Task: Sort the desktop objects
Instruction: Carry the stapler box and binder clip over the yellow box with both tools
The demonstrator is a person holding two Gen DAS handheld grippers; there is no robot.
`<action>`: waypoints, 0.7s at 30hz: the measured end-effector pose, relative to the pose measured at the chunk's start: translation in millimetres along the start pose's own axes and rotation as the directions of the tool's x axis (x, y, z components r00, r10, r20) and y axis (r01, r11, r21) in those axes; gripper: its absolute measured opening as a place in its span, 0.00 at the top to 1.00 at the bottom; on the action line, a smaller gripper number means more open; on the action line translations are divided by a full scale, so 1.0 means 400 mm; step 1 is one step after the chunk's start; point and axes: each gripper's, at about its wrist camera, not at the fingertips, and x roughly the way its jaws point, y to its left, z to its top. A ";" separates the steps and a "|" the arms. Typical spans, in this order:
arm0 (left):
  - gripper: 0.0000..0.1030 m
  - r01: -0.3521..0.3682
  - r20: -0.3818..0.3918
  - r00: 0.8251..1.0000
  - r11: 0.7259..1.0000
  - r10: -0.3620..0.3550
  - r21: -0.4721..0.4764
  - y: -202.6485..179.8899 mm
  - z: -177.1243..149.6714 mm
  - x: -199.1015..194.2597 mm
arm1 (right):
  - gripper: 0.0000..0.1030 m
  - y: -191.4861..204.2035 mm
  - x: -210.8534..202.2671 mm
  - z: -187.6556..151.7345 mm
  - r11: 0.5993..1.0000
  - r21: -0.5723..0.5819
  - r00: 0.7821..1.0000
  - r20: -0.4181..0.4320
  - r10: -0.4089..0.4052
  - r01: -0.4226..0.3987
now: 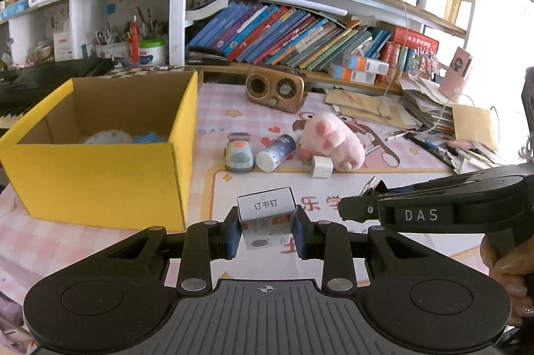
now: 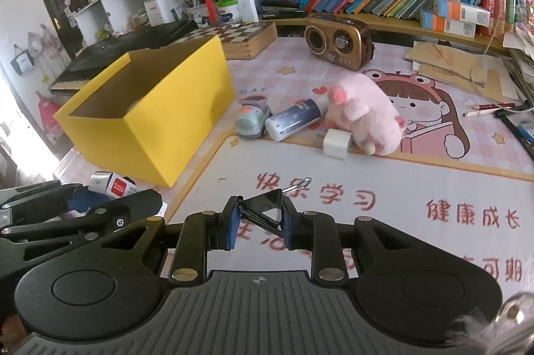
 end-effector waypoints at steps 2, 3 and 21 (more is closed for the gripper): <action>0.70 0.005 0.003 1.000 1.000 -0.005 0.003 0.014 -0.007 -0.017 | 0.77 0.023 -0.006 -0.010 1.000 -0.001 1.000 0.000 -0.003 0.003; 0.70 0.006 0.004 1.000 1.000 -0.006 0.005 0.021 -0.010 -0.026 | 0.77 0.035 -0.010 -0.015 1.000 -0.002 1.000 0.001 -0.005 0.005; 0.70 0.032 0.005 0.999 0.999 -0.032 0.010 0.144 -0.090 -0.172 | 0.77 0.232 -0.039 -0.121 1.000 -0.002 0.999 -0.035 0.000 0.000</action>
